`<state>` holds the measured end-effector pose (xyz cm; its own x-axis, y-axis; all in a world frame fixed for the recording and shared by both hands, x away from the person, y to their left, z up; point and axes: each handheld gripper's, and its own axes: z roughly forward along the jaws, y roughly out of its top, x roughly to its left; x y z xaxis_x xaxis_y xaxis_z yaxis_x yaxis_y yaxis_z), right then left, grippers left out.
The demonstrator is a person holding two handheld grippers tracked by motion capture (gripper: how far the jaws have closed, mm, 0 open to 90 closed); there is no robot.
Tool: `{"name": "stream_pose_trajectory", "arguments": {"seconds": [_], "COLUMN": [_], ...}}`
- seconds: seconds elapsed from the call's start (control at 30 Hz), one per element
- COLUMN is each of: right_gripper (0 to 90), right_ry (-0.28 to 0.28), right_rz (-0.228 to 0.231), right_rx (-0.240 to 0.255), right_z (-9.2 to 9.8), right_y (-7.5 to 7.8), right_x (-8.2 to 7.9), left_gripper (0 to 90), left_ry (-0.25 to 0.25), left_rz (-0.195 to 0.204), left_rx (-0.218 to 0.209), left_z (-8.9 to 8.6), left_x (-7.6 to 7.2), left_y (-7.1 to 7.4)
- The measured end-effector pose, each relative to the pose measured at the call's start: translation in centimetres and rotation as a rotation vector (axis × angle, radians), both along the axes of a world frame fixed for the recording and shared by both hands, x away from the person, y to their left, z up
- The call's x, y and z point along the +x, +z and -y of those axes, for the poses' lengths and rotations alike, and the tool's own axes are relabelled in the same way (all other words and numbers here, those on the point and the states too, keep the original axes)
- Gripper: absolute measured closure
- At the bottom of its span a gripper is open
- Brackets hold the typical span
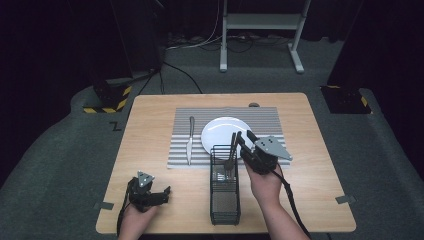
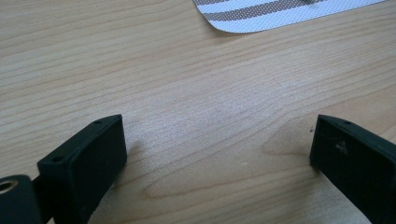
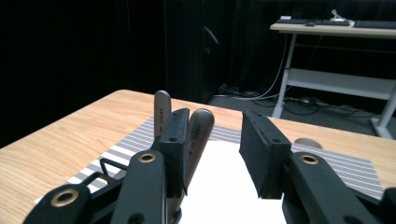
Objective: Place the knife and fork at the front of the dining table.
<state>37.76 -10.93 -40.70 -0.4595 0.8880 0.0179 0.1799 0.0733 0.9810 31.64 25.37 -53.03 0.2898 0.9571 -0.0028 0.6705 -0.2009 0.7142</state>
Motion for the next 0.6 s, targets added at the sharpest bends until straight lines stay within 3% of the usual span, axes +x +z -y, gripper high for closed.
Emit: {"name": "stream_pose_trajectory", "arguments": {"seconds": [0.6], "right_gripper": [67.6], "right_ry": [0.008], "right_rz": [-0.042], "right_rx": [0.020], "right_z": [-1.09], "right_y": [-0.54], "right_x": [0.81], "left_gripper": [3.7], "left_ry": [-0.002], "left_rz": [0.000], "left_rx": [0.000], "left_z": [-0.02], "left_x": [0.00], "left_y": [0.00]}}
